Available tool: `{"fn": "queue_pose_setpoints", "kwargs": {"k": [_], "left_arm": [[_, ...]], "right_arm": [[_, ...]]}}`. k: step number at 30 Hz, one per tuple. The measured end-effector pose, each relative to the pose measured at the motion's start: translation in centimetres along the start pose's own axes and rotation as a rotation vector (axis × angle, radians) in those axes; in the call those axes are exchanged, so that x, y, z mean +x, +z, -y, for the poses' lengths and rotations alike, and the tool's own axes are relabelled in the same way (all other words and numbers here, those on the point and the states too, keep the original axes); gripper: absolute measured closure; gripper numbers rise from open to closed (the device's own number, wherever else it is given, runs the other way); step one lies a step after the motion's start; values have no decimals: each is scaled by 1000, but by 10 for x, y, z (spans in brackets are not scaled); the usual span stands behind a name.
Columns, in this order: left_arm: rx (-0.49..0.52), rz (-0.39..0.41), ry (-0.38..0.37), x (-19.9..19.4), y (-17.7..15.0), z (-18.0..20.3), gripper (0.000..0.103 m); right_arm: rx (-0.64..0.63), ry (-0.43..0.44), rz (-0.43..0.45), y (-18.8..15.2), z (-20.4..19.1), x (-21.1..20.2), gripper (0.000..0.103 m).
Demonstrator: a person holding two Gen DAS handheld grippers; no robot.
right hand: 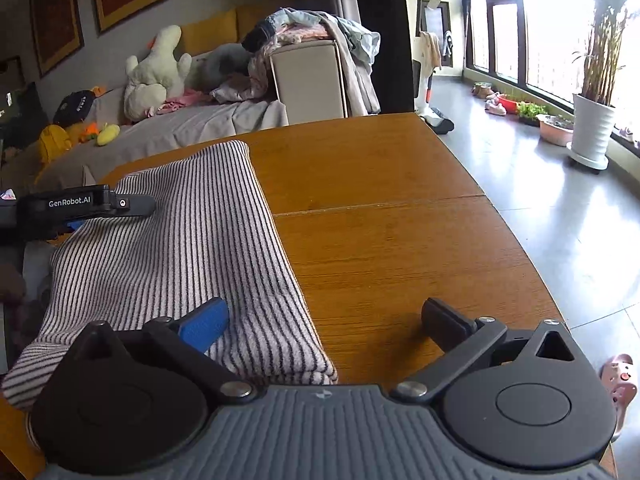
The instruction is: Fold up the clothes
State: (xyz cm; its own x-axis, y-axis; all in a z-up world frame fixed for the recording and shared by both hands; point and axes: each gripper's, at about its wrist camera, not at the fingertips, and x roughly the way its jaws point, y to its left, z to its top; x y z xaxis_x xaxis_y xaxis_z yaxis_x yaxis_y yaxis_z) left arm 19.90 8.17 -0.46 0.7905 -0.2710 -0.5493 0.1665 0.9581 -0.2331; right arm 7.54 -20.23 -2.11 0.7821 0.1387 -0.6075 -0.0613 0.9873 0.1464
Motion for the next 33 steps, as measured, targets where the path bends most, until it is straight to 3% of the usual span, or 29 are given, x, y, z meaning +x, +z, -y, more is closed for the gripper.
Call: {"fn": "queue_pose_setpoints", "kwargs": {"k": [6,11,17,25,33], "left_arm": [[-88,-8,-55,-36,-22,-11,0],[-34,-39,-129,-56,-39,4,0],[58,-71,-104,-40,-35,27,0],[62,-68,-102,-8,-16,24,0],[38,-58,-65,-10,-14,17,0]], "right_arm": [[-1,4,1,-1,1,0,0],[-23,4,-12,1,-3,1,0],[-32,-1,-16,2,-6,0,0],[-47,-47,-15,-8,-20,-6,0],[-48,-48,-13,-8,-21,-7,0]]}}
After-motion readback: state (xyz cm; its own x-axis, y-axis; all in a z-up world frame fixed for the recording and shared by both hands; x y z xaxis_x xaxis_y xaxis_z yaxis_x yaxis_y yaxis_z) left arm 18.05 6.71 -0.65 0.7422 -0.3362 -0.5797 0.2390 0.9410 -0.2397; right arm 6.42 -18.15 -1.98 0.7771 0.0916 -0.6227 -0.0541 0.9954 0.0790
